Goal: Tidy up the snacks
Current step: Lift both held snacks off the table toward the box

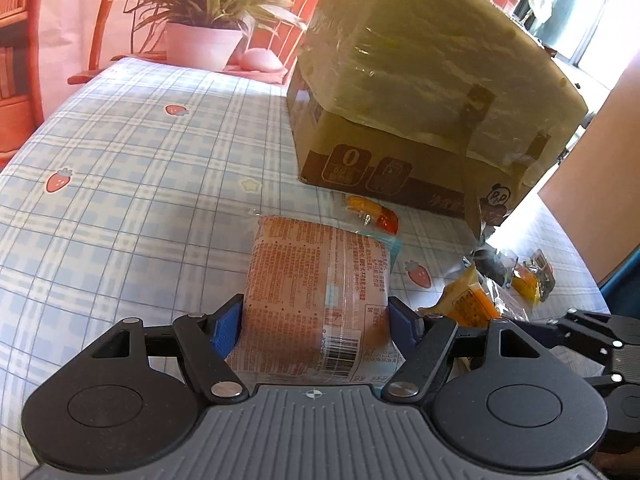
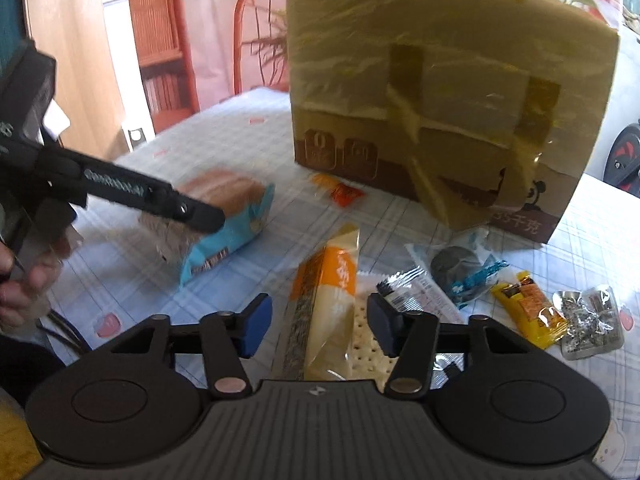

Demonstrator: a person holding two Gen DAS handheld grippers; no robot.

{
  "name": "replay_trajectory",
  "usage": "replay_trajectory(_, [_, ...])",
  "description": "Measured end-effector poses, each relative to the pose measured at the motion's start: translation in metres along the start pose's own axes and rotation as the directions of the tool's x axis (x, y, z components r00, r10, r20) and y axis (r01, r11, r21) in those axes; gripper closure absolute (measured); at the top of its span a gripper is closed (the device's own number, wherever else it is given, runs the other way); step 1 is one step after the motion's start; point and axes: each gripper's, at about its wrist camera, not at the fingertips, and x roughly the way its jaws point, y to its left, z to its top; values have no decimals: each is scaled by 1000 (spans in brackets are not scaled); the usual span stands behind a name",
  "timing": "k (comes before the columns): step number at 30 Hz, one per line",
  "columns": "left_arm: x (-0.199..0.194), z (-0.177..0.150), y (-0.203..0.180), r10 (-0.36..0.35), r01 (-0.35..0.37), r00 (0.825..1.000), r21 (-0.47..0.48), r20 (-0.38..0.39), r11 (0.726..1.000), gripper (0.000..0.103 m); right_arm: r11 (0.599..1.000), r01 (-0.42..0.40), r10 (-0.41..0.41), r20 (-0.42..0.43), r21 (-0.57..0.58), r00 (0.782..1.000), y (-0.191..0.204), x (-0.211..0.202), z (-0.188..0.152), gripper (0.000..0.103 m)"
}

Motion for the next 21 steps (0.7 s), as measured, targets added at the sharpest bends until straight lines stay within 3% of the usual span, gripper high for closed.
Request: replay_trajectory(21, [0,-5,3,-5,5,1000,11,26,1000,26,996,44,-40,60,-74,997,6,28,25,70])
